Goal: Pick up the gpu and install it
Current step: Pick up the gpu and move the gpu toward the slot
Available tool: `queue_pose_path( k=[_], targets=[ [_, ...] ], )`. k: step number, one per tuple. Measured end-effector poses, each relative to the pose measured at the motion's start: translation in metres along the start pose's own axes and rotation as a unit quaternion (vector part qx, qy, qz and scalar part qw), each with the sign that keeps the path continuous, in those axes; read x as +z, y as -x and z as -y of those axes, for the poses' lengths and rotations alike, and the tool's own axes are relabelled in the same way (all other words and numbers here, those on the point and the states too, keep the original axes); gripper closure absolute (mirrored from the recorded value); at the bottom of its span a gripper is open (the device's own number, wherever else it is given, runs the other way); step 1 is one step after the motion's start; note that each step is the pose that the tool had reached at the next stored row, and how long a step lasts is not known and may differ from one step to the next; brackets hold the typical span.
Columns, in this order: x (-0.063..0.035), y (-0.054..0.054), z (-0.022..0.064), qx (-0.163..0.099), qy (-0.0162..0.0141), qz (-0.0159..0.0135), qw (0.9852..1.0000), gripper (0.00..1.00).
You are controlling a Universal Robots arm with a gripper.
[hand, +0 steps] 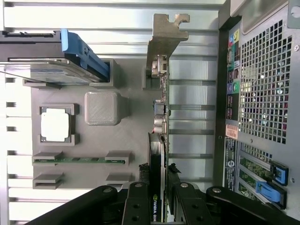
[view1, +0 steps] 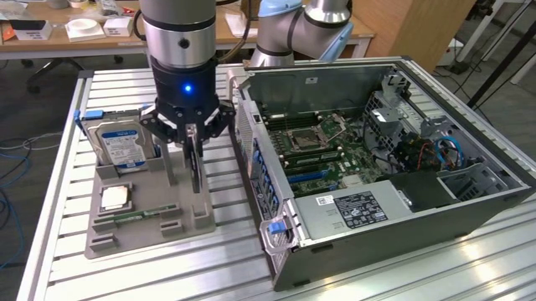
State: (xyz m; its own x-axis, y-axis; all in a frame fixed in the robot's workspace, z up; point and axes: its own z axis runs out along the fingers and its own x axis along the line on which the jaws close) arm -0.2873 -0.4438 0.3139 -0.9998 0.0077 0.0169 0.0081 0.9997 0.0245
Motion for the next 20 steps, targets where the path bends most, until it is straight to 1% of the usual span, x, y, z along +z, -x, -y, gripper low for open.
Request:
queue_pose_path(
  k=[20],
  targets=[
    [-0.0211, 0.0, -0.0005, 0.0, 0.0005, 0.0, 1.0, 0.74]
  ],
)
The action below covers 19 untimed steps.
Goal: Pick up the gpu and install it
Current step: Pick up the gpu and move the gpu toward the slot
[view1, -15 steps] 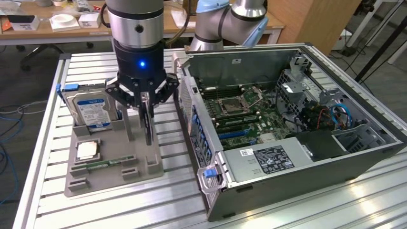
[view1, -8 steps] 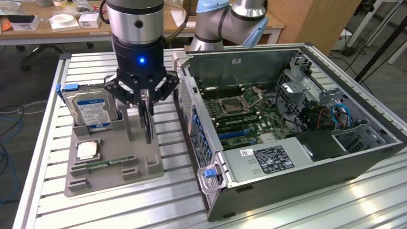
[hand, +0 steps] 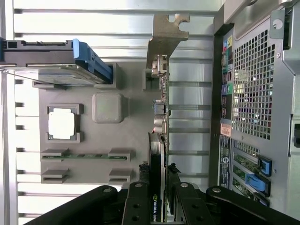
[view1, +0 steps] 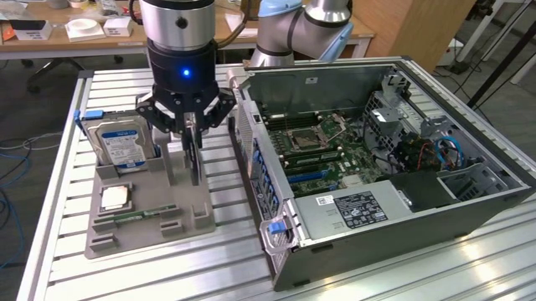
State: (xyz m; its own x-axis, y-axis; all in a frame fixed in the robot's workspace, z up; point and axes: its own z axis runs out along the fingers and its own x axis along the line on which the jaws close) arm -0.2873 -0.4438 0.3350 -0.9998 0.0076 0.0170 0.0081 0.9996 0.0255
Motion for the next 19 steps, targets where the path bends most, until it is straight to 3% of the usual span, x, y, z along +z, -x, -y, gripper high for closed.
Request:
queue_pose_path(
  k=[19],
  targets=[
    [-0.0186, 0.0, -0.0005, 0.0, 0.0012, 0.0, 1.0, 0.74]
  ],
)
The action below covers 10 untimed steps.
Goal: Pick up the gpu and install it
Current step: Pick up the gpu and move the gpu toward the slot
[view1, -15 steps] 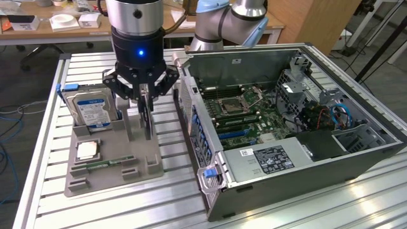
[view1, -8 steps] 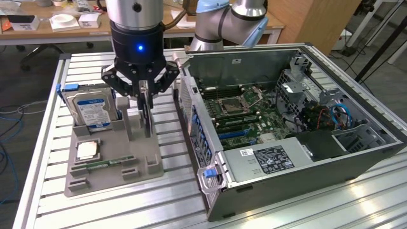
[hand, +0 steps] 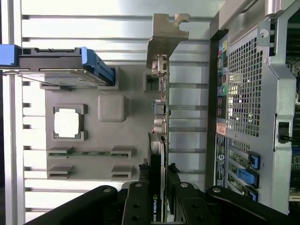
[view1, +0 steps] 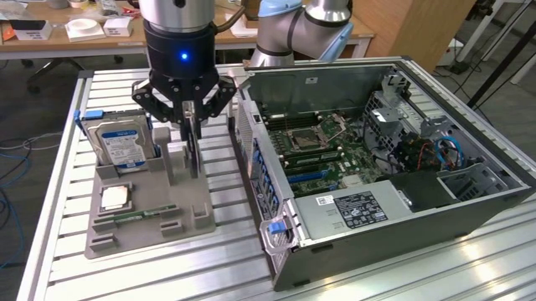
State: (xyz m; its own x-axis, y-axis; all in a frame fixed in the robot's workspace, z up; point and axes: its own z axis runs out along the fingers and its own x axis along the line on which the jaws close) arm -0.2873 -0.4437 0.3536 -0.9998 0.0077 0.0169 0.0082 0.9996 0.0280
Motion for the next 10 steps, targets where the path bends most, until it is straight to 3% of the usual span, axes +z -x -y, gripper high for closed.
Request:
queue_pose_path(
  k=[10],
  targets=[
    [-0.0107, -0.0002, -0.0003, 0.0, 0.0007, 0.0, 1.0, 0.74]
  ],
)
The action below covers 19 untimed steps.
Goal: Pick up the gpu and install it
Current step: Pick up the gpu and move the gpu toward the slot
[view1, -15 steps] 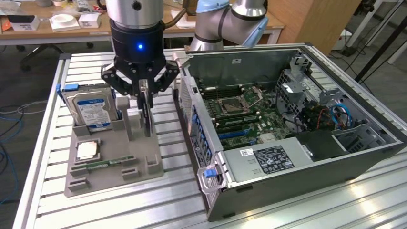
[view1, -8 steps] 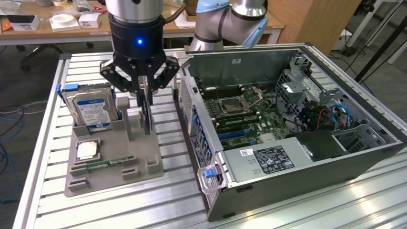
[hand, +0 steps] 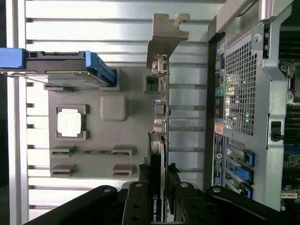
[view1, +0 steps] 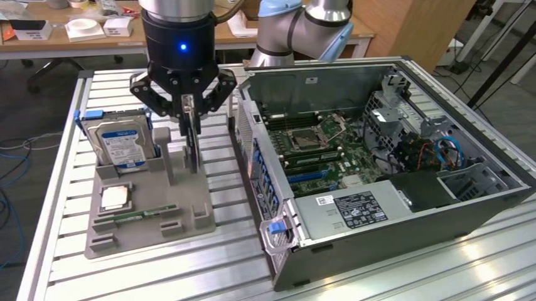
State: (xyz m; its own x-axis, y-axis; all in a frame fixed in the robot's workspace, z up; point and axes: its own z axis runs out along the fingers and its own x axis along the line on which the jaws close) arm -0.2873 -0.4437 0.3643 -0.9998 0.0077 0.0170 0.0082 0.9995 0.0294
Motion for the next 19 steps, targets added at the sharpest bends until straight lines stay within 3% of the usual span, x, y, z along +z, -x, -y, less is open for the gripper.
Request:
queue_pose_path(
  k=[19],
  targets=[
    [-0.0223, 0.0, -0.0007, 0.0, 0.0006, 0.0, 1.0, 0.74]
  ],
)
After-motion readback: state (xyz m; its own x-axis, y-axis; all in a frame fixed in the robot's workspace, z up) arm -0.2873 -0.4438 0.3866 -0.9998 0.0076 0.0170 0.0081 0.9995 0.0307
